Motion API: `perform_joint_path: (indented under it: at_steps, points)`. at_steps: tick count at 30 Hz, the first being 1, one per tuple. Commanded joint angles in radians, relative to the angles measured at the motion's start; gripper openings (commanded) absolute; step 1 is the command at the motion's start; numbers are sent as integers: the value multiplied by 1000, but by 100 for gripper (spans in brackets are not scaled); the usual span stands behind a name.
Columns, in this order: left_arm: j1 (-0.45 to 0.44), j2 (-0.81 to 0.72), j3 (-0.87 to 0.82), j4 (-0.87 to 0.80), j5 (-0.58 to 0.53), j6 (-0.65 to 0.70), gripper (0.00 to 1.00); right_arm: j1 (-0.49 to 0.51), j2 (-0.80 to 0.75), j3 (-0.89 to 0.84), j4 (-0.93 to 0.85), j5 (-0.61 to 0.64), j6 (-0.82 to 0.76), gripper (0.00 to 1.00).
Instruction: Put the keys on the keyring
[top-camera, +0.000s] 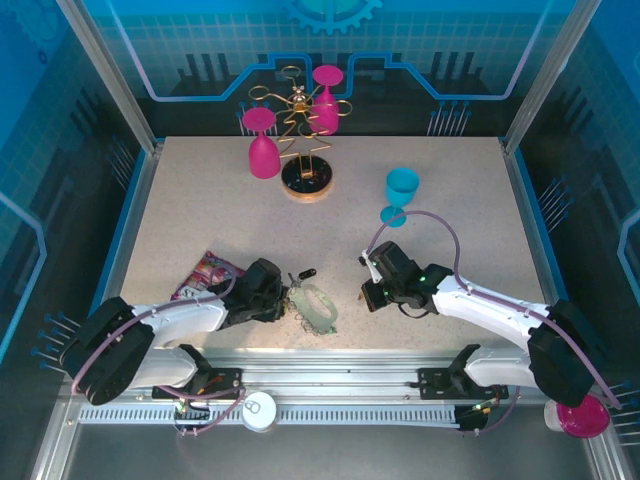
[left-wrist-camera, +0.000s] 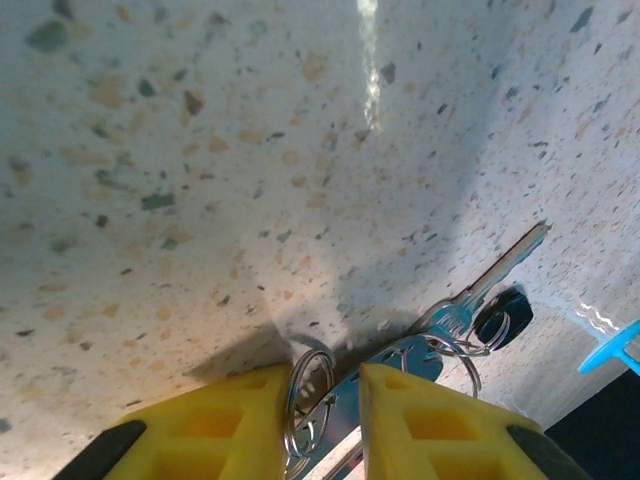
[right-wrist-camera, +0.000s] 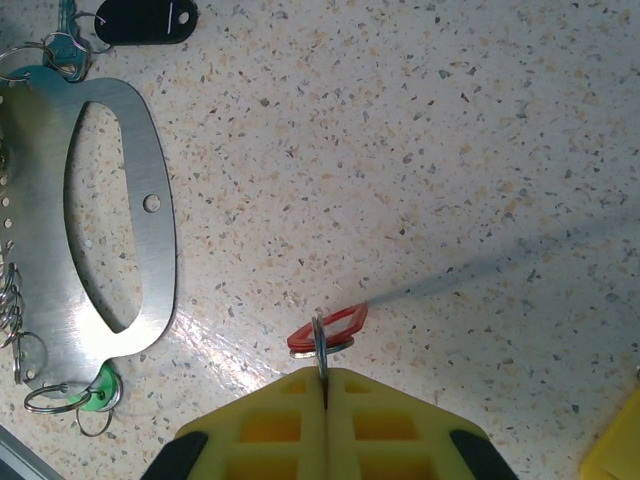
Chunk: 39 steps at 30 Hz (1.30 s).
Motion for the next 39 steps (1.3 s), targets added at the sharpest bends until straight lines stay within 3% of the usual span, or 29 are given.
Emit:
perform_joint_path:
  at_steps: [1, 5, 9, 13, 17, 24, 29, 32, 34, 39]
  points:
    - [16, 39, -31, 28, 11, -22, 21, -6, -25, -10, -18, -6, -7, 0]
    - [16, 12, -30, -15, -27, 0, 11, -5, -36, -11, -28, -1, -7, 0]
    - [16, -84, 11, -178, -120, 107, 0, -7, -61, -9, -51, 18, -18, 0]
    - [16, -196, 88, -332, -255, 346, 0, -23, -98, -16, -75, 26, -40, 0]
    - [14, -278, 131, -301, -317, 707, 0, -43, -102, -24, -94, -7, -37, 0]
    - [15, -353, 116, 20, -84, 1328, 0, -44, -58, -2, -102, -194, -40, 0]
    - [15, -314, 165, 65, 108, 1648, 0, -55, 39, -5, -45, -253, -21, 0]
    - [14, -295, 196, 74, 151, 1764, 0, -65, 79, -8, -5, -247, -5, 1]
    - [14, -284, 211, 83, 172, 1822, 0, -77, 90, -2, 3, -241, -3, 13]
    - [14, -243, 245, 77, 270, 1922, 0, -116, -9, -21, 39, -234, -34, 32]
